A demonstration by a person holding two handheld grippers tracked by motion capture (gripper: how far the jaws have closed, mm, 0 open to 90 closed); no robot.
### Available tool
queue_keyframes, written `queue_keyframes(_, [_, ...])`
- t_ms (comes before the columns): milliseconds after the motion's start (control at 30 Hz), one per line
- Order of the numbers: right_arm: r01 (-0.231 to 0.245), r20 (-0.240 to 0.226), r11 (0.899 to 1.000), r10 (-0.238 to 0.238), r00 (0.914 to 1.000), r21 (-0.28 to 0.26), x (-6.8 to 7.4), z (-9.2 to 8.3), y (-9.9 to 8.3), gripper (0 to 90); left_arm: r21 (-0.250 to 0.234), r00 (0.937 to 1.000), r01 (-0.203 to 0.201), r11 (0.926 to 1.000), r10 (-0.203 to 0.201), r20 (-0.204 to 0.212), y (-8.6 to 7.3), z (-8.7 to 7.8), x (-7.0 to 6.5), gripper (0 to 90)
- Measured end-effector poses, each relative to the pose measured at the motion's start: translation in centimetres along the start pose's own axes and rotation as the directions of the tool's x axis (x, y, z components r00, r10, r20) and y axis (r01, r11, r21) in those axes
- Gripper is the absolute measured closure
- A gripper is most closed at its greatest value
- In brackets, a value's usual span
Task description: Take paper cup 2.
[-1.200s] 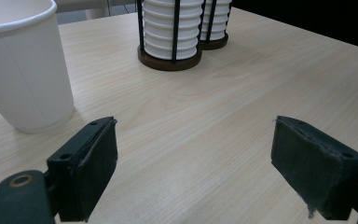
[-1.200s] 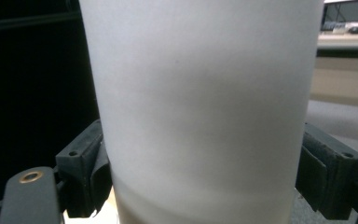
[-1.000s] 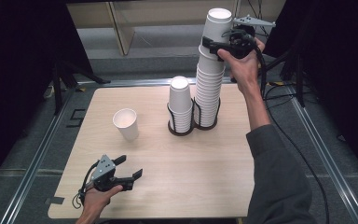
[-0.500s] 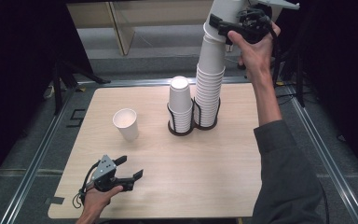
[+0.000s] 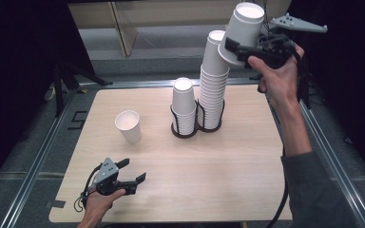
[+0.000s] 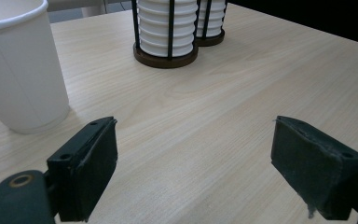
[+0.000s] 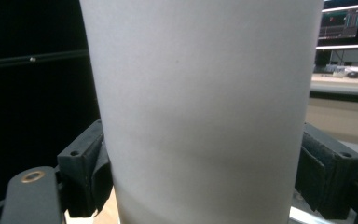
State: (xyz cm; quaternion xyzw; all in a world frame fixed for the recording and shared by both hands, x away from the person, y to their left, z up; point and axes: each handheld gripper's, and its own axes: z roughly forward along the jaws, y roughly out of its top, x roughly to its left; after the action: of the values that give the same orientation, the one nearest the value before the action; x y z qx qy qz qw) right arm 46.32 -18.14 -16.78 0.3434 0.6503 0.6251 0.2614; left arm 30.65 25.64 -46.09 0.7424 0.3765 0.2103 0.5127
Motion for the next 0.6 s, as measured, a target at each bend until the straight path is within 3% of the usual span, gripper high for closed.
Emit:
queue_keyframes(300, [-0.032, -0.034, 0.999, 0.033, 0.9989, 0.022, 0.8, -3.3, -5.5, 17.8, -0.013, 1.0000, 0.000, 0.9999, 0.000, 0.007, -0.1, 0.2, 0.0, 14.3])
queue_keyframes(433, [-0.044, -0.030, 0.998, 0.045, 0.9985, 0.044, 1.0, -3.9, -8.2, 17.8, 0.004, 1.0000, -0.003, 1.0000, 0.003, -0.008, 0.0, 0.1, 0.1, 14.2])
queue_keyframes(500, [-0.068, -0.037, 0.996, 0.070, 0.9969, 0.061, 1.2, -4.0, -9.7, 17.8, -0.029, 0.9998, -0.001, 0.9996, 0.001, -0.019, 0.0, 0.2, 0.2, 14.3])
queue_keyframes(600, [-0.082, -0.044, 0.993, 0.085, 0.9954, 0.082, 1.5, -3.8, -12.1, 17.8, -0.028, 0.9990, 0.008, 0.9996, -0.010, -0.044, 0.1, 0.1, 0.5, 14.4])
